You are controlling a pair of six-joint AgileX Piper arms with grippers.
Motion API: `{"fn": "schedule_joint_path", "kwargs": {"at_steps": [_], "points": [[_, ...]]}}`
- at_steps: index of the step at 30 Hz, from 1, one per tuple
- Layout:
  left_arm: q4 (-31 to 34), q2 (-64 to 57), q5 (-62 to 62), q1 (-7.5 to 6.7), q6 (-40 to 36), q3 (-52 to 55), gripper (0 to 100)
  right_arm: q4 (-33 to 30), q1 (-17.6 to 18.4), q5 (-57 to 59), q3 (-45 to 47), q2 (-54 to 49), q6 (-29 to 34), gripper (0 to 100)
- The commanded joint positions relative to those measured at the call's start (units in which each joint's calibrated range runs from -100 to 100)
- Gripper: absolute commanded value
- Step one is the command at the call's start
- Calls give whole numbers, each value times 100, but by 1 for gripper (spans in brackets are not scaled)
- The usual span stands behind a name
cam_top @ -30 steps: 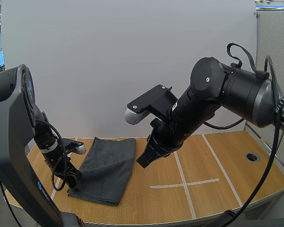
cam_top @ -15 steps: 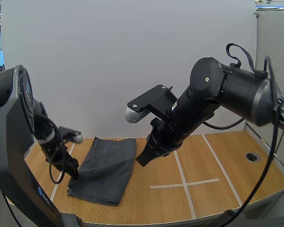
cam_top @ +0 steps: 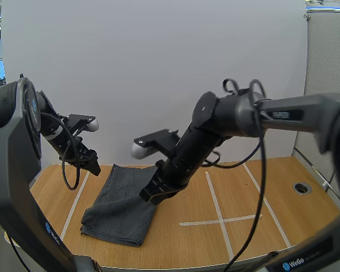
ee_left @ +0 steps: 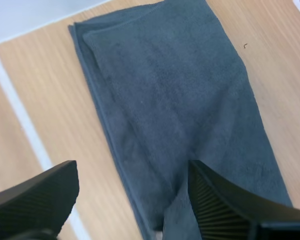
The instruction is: Fold the towel
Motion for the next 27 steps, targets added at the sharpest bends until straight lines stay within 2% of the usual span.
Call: {"fn": "schedule_joint_path", "kwargs": {"at_steps": [1,6,9,17,24,27], "points": [[-703,1360,404,-55,75,-678,100,865,38,-656,16,1310,-842,0],[-703,1912,296,-346,-77,-989,100,894,38,-656,16,1399,-914,0],[-572,2160,-11,-449,-211,-1094,100,854,38,-576,16,1399,-914,0],[-555,2707,-228,-448,-222,-1348,100,930,45,-449,16,1412,-931,0],[-555,2776,-485,-448,-154,-1418,100,964,391,-761,16,1676,-1023,0],[-555,2776,-485,-448,-103,-1418,100,964,427,-807,16,1959,-1023,0]]}}
